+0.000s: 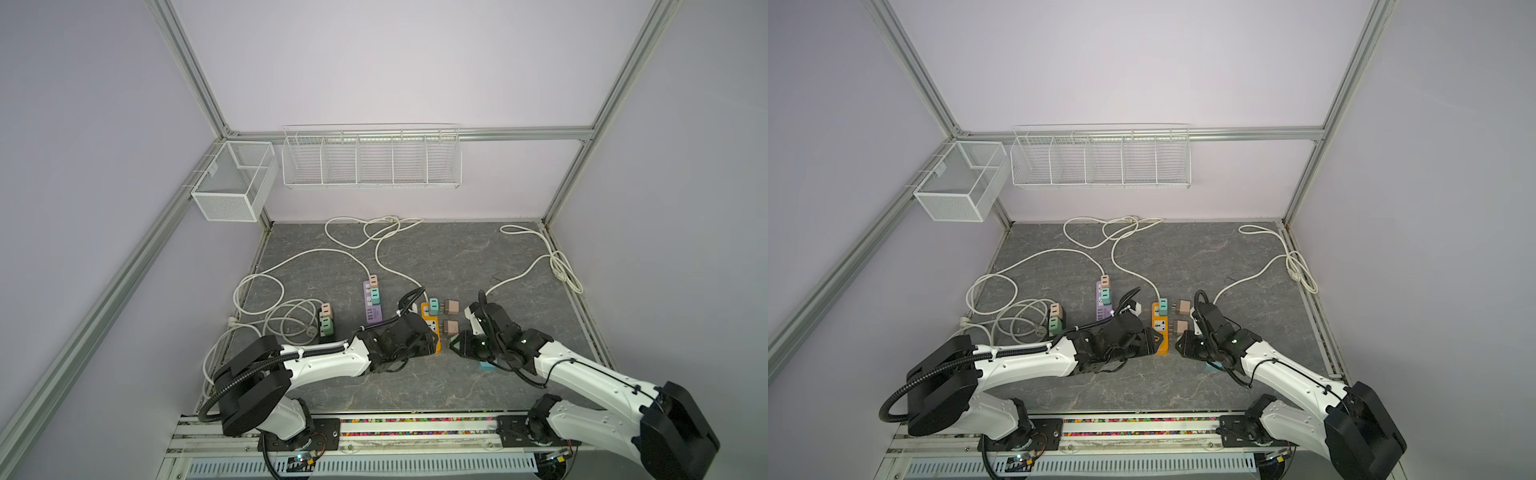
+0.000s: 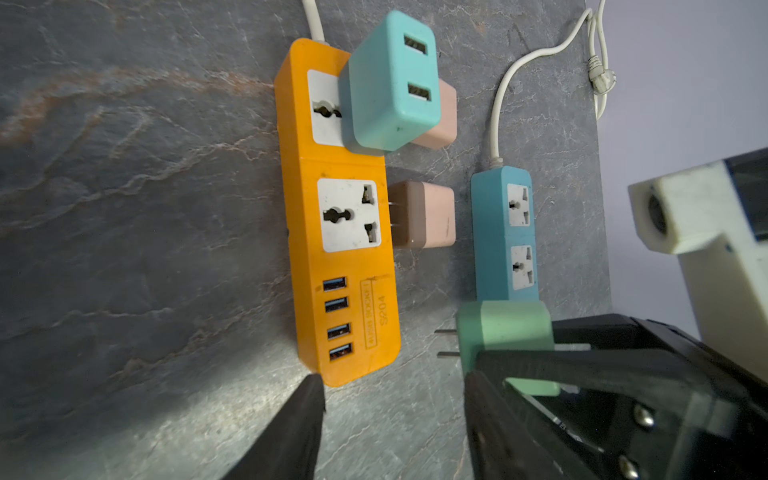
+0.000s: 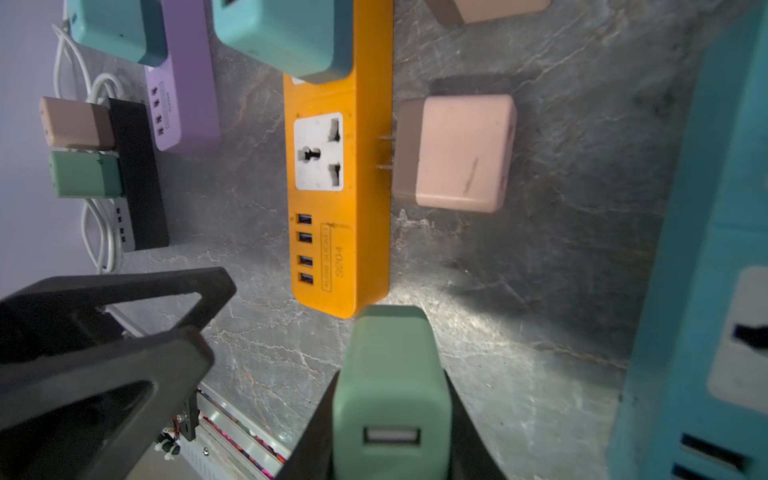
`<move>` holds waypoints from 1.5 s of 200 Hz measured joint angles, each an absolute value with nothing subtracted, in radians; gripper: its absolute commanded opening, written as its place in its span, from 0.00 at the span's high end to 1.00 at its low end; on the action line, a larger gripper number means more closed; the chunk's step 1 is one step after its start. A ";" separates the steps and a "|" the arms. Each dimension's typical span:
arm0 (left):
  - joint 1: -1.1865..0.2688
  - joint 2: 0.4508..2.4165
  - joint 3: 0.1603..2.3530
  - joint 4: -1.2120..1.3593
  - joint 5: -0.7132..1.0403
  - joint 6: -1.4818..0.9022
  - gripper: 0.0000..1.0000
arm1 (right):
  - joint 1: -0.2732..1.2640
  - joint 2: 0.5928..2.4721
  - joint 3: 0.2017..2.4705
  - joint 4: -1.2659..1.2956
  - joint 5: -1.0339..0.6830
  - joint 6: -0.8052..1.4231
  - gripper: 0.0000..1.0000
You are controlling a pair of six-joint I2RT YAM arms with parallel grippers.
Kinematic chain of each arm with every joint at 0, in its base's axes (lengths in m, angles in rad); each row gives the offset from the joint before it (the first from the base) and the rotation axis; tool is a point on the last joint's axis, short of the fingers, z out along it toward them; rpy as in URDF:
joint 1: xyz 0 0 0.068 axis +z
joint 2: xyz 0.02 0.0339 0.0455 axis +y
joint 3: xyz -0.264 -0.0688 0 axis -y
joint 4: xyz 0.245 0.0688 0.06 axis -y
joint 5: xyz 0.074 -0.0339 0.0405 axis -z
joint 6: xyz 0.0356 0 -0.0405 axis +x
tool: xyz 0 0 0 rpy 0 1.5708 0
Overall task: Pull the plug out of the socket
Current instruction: 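Lower the mint plug beside the pink plugs and open the right gripper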
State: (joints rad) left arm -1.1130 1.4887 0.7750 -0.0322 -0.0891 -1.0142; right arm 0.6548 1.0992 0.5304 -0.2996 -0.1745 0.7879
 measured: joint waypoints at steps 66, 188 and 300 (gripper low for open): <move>-1.113 1.516 0.789 -0.012 -0.089 -1.017 0.44 | 0.630 1.179 0.496 -0.171 -0.210 0.801 0.82; -1.113 1.525 0.789 -0.015 -0.097 -1.017 0.44 | 0.608 1.317 0.495 -0.047 -0.260 0.801 0.68; -1.113 1.526 0.808 -0.029 -0.101 -1.016 0.44 | 0.588 1.297 0.497 -0.119 -0.240 0.799 0.35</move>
